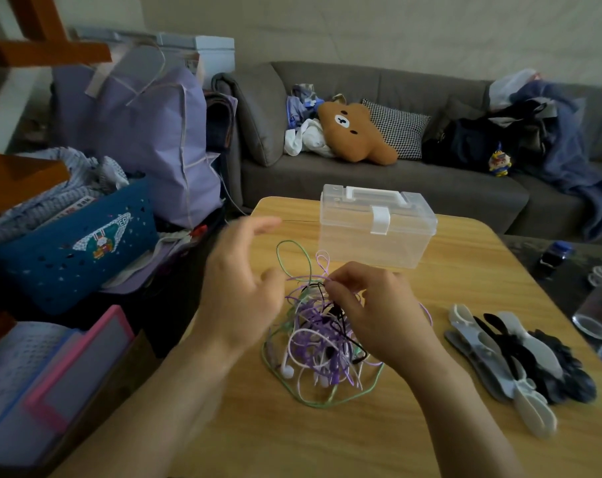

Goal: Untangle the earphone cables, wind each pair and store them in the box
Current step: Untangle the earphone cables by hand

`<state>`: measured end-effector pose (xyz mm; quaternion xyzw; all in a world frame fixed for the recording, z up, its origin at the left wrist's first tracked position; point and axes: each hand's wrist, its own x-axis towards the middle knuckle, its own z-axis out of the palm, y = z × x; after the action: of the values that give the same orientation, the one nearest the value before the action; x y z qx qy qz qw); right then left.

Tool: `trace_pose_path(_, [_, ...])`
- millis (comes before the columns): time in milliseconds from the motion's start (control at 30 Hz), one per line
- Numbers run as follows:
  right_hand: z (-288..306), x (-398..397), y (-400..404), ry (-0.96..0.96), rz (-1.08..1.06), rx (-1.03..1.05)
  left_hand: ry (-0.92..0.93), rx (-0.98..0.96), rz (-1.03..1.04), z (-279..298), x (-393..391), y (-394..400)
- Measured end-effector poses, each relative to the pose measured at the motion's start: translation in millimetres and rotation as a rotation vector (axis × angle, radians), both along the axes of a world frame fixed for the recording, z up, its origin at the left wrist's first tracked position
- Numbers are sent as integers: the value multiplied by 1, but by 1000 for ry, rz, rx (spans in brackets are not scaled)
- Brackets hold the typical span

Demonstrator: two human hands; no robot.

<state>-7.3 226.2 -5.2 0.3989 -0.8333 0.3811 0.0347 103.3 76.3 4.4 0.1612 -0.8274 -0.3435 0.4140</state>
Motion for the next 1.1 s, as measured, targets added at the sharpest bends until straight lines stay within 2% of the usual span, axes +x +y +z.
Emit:
trace_pose_path(67, [0, 1, -1, 19, 13, -28, -76, -109, -242, -1, 0, 14])
trace_pose_path(100, [0, 2, -1, 31, 22, -36, -125, -159, -298, -4, -1, 18])
trace_pose_path(167, [2, 3, 0, 47, 38, -40, -173, -212, -311, -10, -5, 21])
trace_pose_path(333, [5, 4, 2, 31, 95, -21, -158, -239, -315, -9, -8, 8])
trace_pose_path(500, [1, 2, 2, -17, 94, 82, 15, -262, -173, -5, -8, 3])
trace_pose_path(633, [-2, -3, 2, -41, 44, 111, 238, -42, -22, -3, -4, -6])
trace_pose_path(733, [-1, -5, 3, -70, 39, 107, 235, 79, 106, -8, -5, -16])
trace_pose_path(833, [-3, -6, 4, -92, 40, 129, 47, -70, 210, -15, -5, -16])
trace_pose_path(900, [-5, -6, 3, -92, 38, 127, -31, -194, 156, -14, -6, -6])
trace_pose_path(1000, [-6, -5, 2, -88, 58, 114, -37, -316, 18, -5, -4, 13])
trace_pose_path(1100, [-8, -3, 0, -66, 78, 127, -30, -355, -11, 0, -1, 29])
